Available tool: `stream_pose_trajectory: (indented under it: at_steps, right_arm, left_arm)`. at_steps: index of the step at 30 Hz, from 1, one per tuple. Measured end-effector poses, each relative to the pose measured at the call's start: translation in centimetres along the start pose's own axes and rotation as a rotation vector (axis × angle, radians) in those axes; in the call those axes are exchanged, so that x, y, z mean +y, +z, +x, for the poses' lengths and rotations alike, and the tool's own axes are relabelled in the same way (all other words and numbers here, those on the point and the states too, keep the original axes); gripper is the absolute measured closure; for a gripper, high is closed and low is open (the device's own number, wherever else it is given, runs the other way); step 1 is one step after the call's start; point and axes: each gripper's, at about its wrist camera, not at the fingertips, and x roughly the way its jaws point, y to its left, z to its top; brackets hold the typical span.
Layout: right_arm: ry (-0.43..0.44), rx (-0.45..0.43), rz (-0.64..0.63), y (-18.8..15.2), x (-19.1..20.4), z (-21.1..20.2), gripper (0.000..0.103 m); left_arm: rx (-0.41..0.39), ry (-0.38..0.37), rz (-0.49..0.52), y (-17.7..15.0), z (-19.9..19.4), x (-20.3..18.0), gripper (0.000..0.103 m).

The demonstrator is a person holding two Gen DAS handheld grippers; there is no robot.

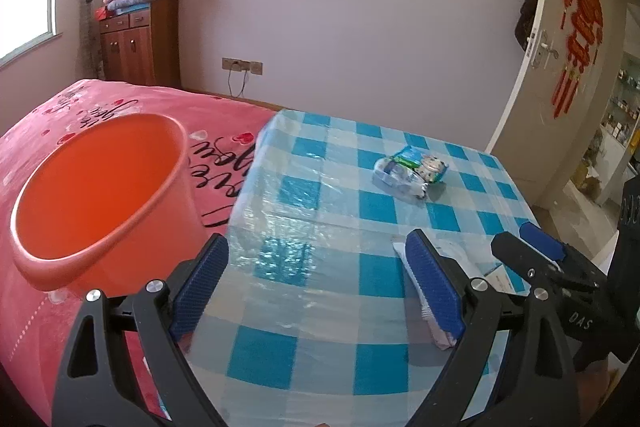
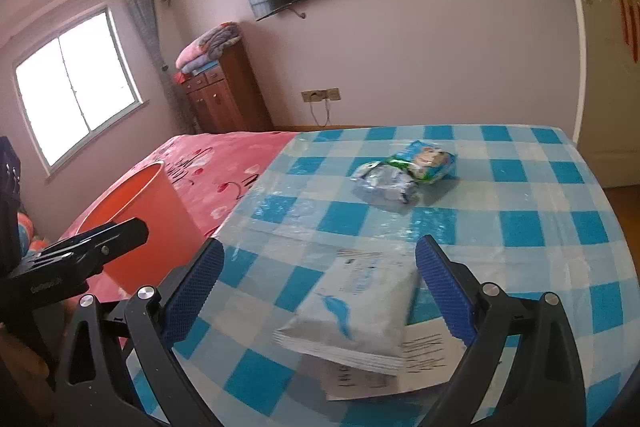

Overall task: Collect trash
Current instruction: 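Move both tools back toward the table, then move the left tool to the white milk pouch and the right tool to the cartoon snack bag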

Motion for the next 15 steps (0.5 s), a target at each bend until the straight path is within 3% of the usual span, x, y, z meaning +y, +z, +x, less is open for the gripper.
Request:
stream_pose_trajectory:
  at_steps: [15]
  right_arm:
    - [-0.050, 0.005, 0.126, -0.6, -7.8, -0.2, 0.008]
  left_arm:
    - [0.082, -0.033, 0.053, 0.4, 3.2, -4.8, 0.012]
